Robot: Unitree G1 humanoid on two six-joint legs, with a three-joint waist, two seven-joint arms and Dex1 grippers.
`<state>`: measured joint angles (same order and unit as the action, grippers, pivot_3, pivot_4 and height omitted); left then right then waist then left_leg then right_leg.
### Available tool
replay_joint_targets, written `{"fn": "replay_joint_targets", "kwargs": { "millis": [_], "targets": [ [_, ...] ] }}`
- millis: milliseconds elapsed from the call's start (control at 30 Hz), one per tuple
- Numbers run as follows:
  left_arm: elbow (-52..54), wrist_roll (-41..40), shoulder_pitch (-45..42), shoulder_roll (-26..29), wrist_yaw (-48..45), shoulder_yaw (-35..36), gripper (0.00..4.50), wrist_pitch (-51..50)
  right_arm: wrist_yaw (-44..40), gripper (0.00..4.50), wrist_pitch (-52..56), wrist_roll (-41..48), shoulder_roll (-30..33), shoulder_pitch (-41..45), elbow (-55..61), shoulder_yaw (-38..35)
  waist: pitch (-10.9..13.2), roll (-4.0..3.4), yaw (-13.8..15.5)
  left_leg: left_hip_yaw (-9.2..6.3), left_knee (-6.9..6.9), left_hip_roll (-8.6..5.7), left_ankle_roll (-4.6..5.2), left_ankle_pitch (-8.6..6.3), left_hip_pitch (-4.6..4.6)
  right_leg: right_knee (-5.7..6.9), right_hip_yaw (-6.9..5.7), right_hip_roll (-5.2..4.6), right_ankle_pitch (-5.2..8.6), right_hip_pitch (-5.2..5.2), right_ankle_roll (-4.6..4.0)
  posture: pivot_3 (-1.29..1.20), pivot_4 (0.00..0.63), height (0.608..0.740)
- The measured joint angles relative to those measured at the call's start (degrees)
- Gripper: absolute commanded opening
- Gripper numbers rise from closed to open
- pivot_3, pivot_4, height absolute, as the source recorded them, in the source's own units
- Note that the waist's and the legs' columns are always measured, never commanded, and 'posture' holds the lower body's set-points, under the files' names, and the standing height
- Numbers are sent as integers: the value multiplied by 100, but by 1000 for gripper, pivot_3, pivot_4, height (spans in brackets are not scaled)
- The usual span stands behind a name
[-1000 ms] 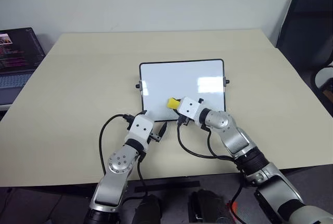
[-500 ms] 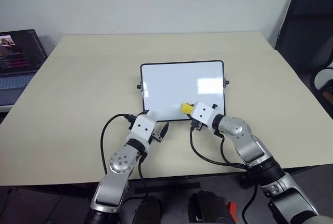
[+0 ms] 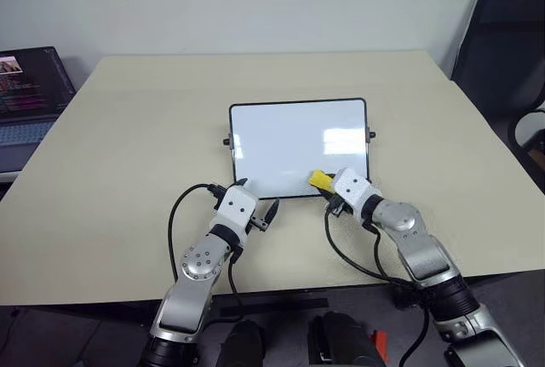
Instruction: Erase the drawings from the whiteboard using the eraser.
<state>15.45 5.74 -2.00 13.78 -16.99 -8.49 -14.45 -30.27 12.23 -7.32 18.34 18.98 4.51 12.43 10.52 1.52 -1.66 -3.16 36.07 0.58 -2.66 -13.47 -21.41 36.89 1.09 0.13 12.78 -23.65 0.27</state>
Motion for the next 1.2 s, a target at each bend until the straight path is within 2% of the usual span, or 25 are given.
{"fn": "replay_joint_targets", "kwargs": {
  "millis": [33,167,467,667,833,1200],
  "targets": [
    [-2,0,-11,0,0,0,4500,0,46,1302,-127,31,7,1,67,-84,0,0,0,0,0,0,0,0,-12,0,-1,0,-17,-11,28,0,150,740],
    [-15,-1,-66,-2,1,1,4500,2,165,1302,-365,69,41,1,32,-216,0,0,1,-1,1,0,0,0,-40,5,-2,0,-19,-42,31,0,150,740],
    [-64,-36,-127,-6,-92,-10,4500,4,289,1302,-393,70,127,13,-106,-256,0,0,2,0,1,-1,1,0,-42,4,-2,1,-19,-42,31,0,150,740],
    [-286,-535,-662,-72,-640,-44,4500,31,404,1302,-107,122,552,11,198,-838,0,0,19,0,3,-5,1,0,-47,2,-2,1,-19,-42,31,0,150,740],
    [-518,-901,-965,59,-1423,-273,4500,353,531,1302,518,199,724,-202,495,-1305,0,0,10,0,0,-2,1,0,-45,4,-2,2,-19,-43,30,0,150,740],
    [-1390,-1405,-1747,182,-2895,-598,4500,706,940,1302,2269,678,557,-158,599,-2022,0,0,-5,3,2,-4,2,1,-46,7,2,5,-19,-43,31,0,150,740]
  ]
}}
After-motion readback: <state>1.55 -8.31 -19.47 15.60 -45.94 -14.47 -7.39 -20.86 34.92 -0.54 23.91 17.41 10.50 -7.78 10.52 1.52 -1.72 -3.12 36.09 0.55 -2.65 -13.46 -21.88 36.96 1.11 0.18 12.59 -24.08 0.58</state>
